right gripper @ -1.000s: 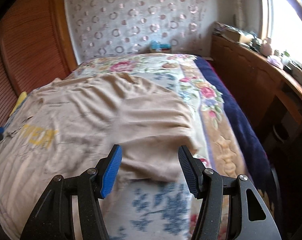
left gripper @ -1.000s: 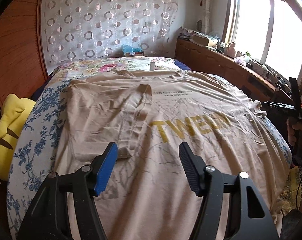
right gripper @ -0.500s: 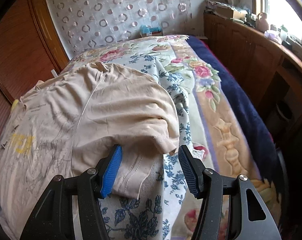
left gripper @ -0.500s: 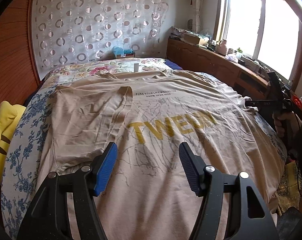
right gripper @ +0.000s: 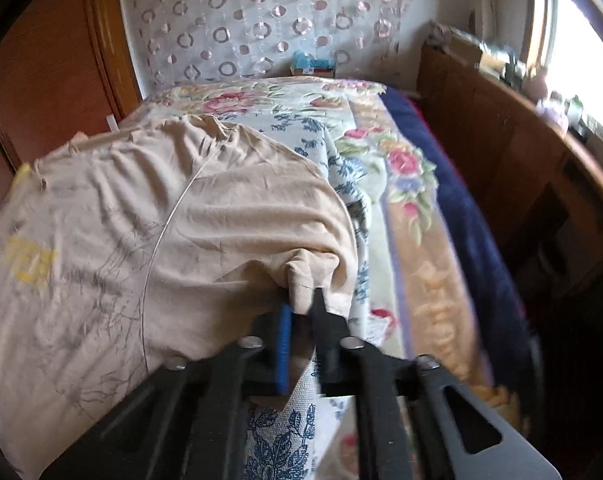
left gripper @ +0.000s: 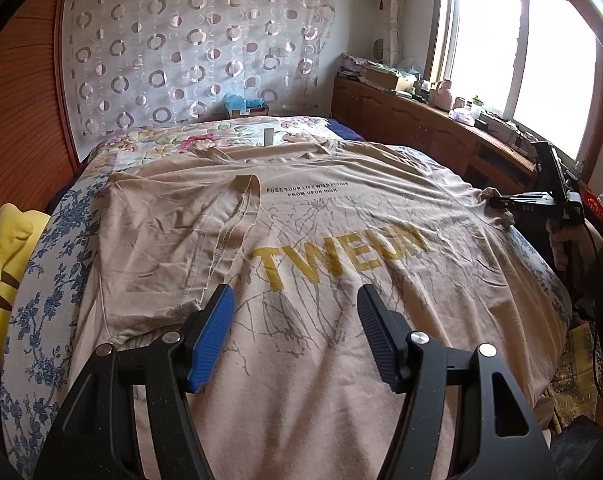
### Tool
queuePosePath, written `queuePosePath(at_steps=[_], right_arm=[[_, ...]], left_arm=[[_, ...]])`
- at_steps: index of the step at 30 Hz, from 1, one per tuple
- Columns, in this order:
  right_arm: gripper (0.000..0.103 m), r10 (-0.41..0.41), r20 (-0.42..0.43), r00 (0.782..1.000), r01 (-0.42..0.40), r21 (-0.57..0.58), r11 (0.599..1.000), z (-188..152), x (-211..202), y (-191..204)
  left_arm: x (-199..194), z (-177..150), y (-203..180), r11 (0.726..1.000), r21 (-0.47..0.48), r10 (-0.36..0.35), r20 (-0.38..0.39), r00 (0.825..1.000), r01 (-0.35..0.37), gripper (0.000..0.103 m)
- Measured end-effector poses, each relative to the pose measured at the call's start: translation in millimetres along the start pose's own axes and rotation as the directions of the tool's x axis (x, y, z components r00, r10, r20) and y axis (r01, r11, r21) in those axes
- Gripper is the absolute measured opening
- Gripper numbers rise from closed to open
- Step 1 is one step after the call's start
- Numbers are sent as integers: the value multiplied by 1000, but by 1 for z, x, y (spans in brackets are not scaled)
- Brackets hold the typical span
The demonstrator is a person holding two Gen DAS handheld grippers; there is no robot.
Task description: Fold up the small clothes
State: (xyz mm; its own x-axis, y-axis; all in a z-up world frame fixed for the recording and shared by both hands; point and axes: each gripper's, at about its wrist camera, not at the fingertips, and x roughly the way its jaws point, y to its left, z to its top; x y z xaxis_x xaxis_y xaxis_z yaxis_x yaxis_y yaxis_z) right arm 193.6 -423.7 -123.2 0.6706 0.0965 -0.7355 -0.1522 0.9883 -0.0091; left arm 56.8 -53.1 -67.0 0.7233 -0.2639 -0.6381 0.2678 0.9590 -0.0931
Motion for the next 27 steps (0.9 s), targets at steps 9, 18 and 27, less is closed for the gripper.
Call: queuePosePath(at_steps=[9,18,27], right_arm=[[5,52,131,990,-43,-70,997,10,-36,46],[5,215,127,968,-188,-201,962,-6,-50,115],[15,227,16,974,-219,-215,952,-21,-21,131]], left_arm=[[-2,2,1,1000,-1,11,13,1000,-11,65],[-7,4,-2,1000,5,20,25,999,-20,65],[-8,2,-3,1000,-3,17,29,999,-17,65]])
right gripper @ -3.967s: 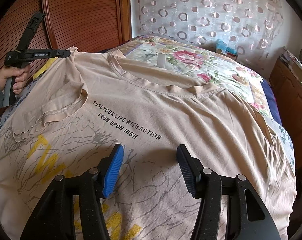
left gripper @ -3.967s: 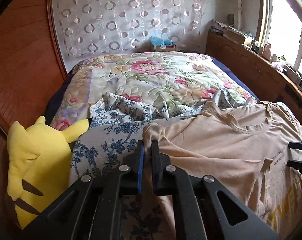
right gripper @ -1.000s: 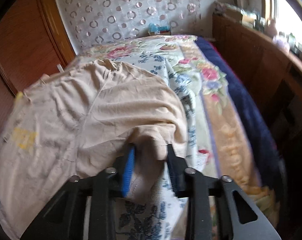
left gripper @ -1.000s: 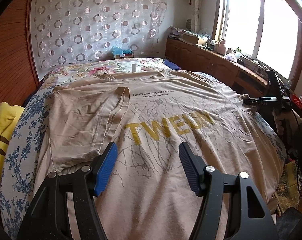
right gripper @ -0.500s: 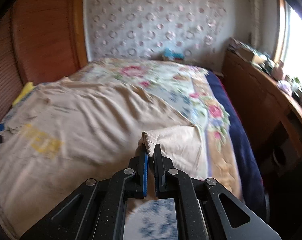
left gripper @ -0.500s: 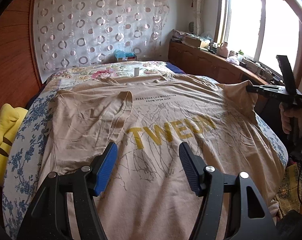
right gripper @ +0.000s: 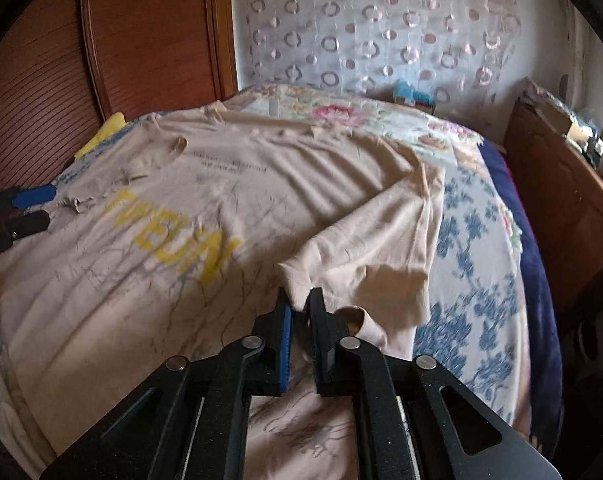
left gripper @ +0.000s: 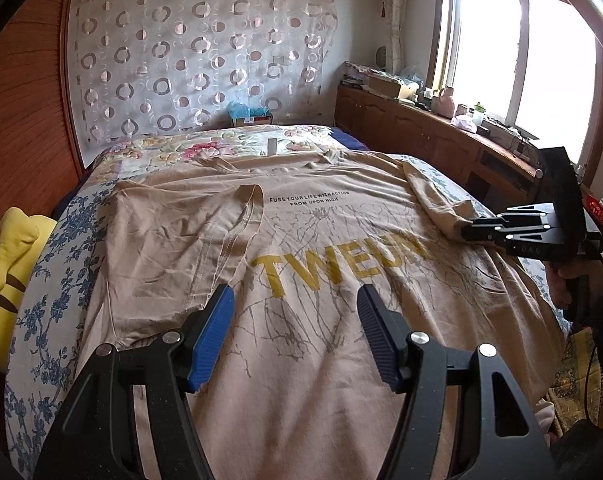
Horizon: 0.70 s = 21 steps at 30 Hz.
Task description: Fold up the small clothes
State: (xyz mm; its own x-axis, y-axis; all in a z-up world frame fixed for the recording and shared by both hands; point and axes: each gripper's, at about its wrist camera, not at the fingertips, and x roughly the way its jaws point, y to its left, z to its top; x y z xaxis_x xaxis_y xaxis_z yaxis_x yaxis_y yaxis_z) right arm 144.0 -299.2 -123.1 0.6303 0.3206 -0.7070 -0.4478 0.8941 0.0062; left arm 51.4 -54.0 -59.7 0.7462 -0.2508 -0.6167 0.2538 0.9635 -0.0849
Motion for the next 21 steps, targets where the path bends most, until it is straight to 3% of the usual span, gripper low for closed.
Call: queuePosePath(at_steps=[3,8,12,21], right_arm=[[36,-9,-3,1000,9,18,1000,6,0,-2],[37,15,51,999,-17,45,999,8,-27,-9],[37,-32,96,995,26,67,997,6,-46,-20],[37,-93,7,996,92,85,992,1,-9,-37]], left_arm=[[0,0,1,1000,1,-1,-1,1000,1,65],[0,0,1,1000,2,0,-1,1000,0,65],[-1,-2,-1,1000,0,-3,1,1000,3,65],[1,-4,-5,1000,1,-6,-9,1000,6,65]])
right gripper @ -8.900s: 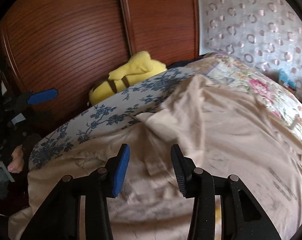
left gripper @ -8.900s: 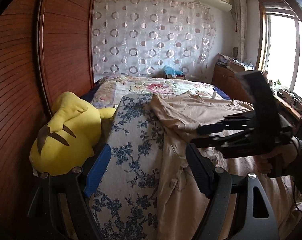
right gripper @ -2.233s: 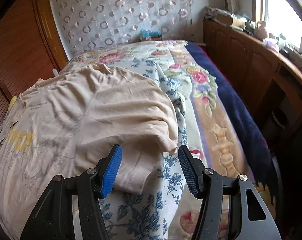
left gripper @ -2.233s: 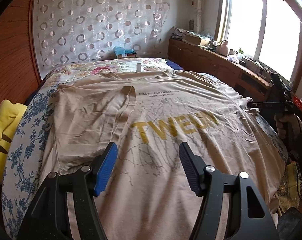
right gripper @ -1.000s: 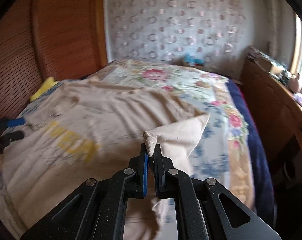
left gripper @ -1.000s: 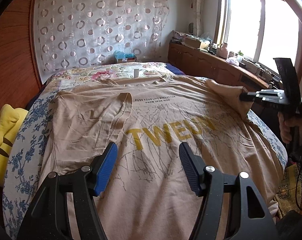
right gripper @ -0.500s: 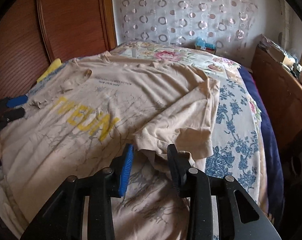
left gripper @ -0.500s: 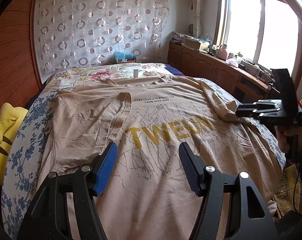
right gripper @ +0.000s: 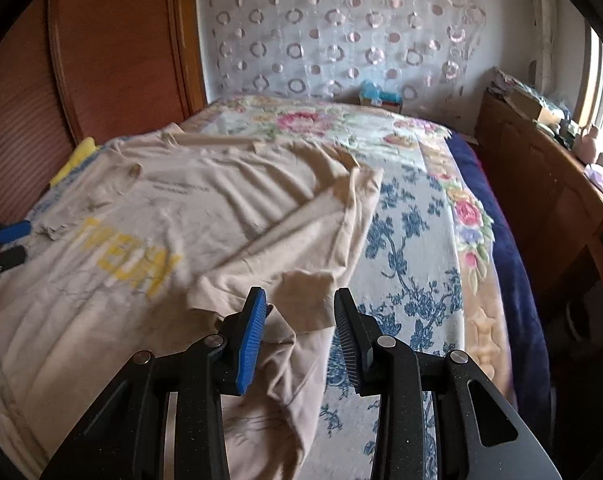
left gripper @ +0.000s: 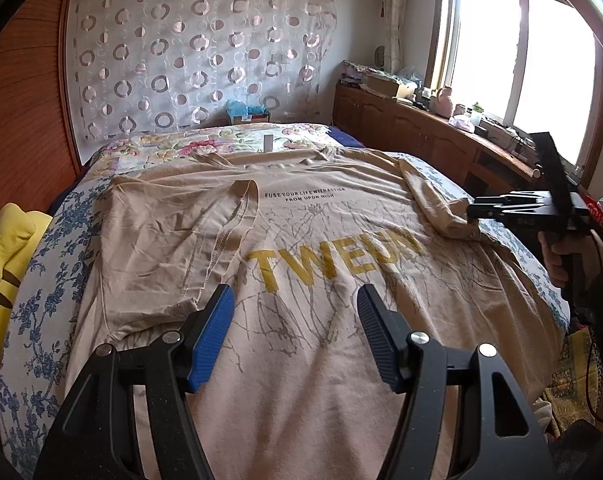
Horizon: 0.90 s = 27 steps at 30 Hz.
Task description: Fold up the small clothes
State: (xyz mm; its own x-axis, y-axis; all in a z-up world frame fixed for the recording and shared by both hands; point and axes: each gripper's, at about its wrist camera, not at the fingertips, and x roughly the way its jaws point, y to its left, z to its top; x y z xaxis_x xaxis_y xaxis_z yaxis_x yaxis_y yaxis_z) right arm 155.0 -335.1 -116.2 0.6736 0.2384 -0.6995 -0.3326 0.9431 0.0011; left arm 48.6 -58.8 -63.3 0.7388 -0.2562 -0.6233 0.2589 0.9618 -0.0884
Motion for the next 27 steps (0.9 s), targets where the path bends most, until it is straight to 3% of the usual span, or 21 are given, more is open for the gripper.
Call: queuePosePath(at_steps=[5,9,20,27], right_arm=[[33,24,-29,999,-22,50,999,12,21,-10],[6,66,-14,998,-65,32,997,22,18,-4],[3,119,39,992,-117,-45,992,62,8,30],[3,168,18,986,-166,-91,982,99,34,60]], left_arm=[[2,-1,3,1000,-3,0,-2,1000,0,65],[3,-2,5,1000,-9,-1,-3,1000,1,65],[4,-3,6,1000,-14,-1,-2,1000,1,65],[4,-5,9,1000,-23,1,-3,1000,-1,65]])
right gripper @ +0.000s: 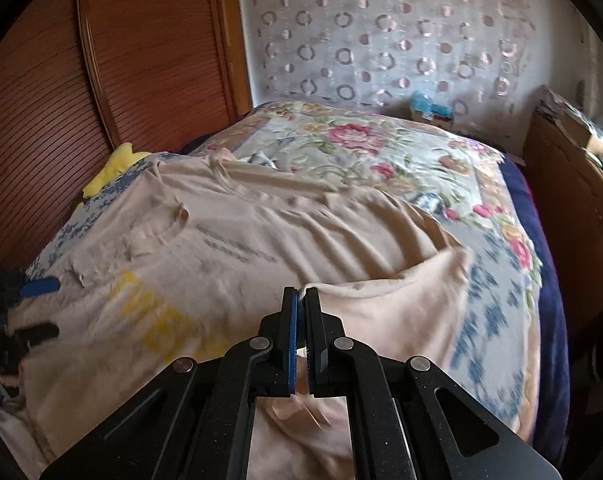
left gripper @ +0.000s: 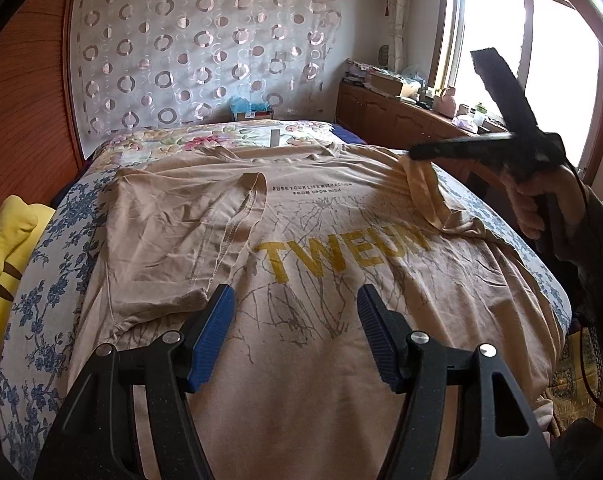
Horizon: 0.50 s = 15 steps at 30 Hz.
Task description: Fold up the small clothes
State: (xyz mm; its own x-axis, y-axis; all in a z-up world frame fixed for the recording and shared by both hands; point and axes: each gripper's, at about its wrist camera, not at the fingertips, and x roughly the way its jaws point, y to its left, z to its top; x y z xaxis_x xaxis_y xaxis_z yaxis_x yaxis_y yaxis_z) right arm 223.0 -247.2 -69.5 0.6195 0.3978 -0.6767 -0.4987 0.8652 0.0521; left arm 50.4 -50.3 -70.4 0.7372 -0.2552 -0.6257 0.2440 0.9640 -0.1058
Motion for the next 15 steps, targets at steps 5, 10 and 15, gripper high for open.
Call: queuePosePath(at_steps=[5,10,15], right_arm=[[3,20,-7,1000,-20,-6,1000,26,25,13],[3,76,8,997,-76,-3,997,23,21,21],[29,23,34,999,-23,-13,1000,7,3,14]], left_arm=[[-4,-1,7,1000,-7,3,2,1000,-3,65],[-7,-1,11,1000,-9,3,6,1000,-3,65],[-8,-1,10,1000,-9,-4,9,1000,4,65]])
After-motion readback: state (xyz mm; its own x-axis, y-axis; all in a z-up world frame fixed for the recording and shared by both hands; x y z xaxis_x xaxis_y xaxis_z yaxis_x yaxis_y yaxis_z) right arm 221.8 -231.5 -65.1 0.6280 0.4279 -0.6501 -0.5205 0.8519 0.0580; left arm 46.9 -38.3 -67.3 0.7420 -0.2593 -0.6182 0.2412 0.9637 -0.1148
